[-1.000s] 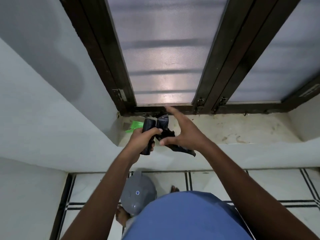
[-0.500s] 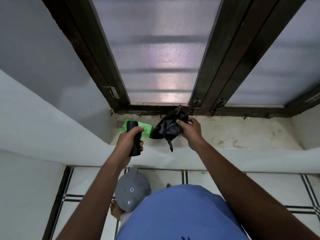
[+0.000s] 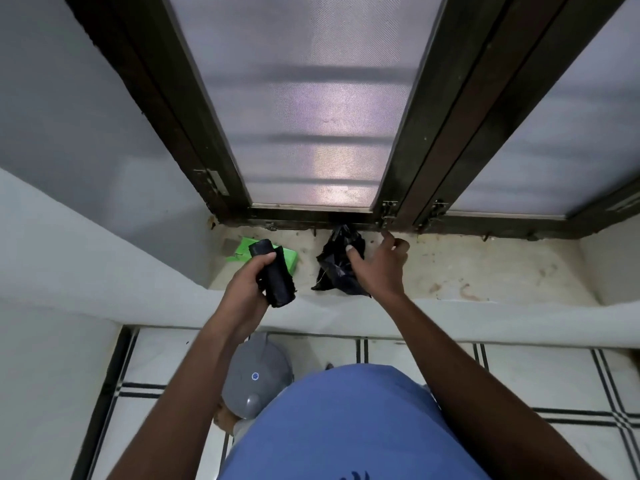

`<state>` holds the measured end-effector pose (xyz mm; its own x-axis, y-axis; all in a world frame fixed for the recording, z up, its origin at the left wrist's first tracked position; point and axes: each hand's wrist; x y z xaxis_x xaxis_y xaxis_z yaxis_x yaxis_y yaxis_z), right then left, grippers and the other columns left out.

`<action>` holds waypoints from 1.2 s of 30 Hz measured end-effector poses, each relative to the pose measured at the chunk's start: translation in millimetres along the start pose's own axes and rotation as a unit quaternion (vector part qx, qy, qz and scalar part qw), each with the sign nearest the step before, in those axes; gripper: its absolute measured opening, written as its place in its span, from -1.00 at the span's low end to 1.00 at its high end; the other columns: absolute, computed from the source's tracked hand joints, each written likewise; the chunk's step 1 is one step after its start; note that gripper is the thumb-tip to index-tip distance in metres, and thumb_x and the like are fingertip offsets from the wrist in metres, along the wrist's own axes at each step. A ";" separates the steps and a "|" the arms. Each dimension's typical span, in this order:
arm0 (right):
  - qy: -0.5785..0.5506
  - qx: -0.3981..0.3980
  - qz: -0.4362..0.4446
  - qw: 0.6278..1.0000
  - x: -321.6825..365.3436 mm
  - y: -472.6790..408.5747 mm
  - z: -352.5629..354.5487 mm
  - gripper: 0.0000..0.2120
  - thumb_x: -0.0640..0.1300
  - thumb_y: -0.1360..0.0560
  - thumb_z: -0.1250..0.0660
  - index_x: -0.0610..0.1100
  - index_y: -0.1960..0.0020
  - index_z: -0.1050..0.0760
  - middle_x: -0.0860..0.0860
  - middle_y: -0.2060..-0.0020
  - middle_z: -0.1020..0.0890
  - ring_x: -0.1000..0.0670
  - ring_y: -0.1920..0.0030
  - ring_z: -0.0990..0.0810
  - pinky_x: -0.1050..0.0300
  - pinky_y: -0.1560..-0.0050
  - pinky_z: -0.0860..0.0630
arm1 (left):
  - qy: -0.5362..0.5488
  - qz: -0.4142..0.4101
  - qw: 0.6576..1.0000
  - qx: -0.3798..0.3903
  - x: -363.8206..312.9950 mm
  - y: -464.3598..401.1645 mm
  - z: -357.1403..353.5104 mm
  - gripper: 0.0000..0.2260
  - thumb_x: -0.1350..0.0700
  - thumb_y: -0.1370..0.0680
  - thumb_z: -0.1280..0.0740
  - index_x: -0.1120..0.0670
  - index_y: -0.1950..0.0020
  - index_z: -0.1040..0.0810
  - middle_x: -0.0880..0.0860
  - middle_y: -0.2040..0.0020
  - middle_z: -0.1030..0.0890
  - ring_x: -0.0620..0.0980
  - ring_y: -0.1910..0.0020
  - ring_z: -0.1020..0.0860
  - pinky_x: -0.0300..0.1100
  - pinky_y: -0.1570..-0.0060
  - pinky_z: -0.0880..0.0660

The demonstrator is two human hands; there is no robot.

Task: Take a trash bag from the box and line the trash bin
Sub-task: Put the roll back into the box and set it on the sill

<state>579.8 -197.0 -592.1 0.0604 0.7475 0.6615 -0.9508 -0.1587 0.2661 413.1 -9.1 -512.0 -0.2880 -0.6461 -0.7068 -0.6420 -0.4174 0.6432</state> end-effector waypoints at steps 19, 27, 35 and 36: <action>-0.151 0.236 0.287 0.916 103.3 79.2 25.9 -0.41 -0.02 -0.46 -0.73 0.25 -0.41 -0.62 0.14 -0.22 -0.71 0.03 -0.16 -0.72 -0.12 -0.25 -0.69 | -0.068 -0.109 0.979 0.161 -51.6 29.2 62.4 -0.67 0.31 -0.55 -0.49 0.09 -0.20 -0.46 0.04 -0.28 -0.69 0.18 -0.38 -0.65 0.11 -0.37 -0.60; -0.164 0.269 0.250 0.916 123.0 90.9 0.7 -0.52 -0.03 -0.45 -0.73 0.15 -0.32 -0.68 0.07 -0.20 -0.69 -0.07 0.06 -0.76 -0.18 -0.01 -0.77 | -0.292 -0.191 0.936 0.045 -58.0 43.9 96.0 -0.48 0.09 -0.54 -0.62 -0.14 -0.36 -0.42 -0.04 -0.28 -0.68 -0.14 -0.26 -0.63 -0.22 -0.22 -0.53; -0.088 0.339 0.248 0.903 133.5 87.7 -8.0 -0.47 -0.12 -0.52 -0.67 0.14 -0.42 -0.62 0.10 -0.22 -0.71 0.09 -0.05 -0.71 0.08 -0.07 -0.72 | -0.544 -0.272 0.793 0.040 -61.5 44.9 96.6 -0.51 -0.07 -0.53 -0.58 -0.18 -0.43 -0.58 -0.20 -0.23 -0.70 -0.14 -0.16 -0.65 -0.12 -0.23 -0.58; -0.037 0.331 0.253 0.908 132.8 82.6 -11.4 -0.40 -0.13 -0.55 -0.64 0.14 -0.51 -0.54 0.10 -0.28 -0.69 0.08 -0.14 -0.69 0.04 -0.15 -0.70 | -0.559 -0.262 0.786 0.019 -59.4 44.4 100.8 -0.55 -0.08 -0.54 -0.56 -0.17 -0.41 -0.59 -0.18 -0.20 -0.70 -0.10 -0.13 -0.65 -0.12 -0.17 -0.56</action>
<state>505.9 -103.5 -490.2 -0.2895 0.4285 0.8559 -0.4724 -0.8417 0.2616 330.1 75.1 -471.1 -0.4073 0.5838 -0.7023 -0.8958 -0.4050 0.1829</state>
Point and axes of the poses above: each hand's wrist, its own y-axis away from the middle knuckle, its own z-axis out of the back of the hand, x = y × z
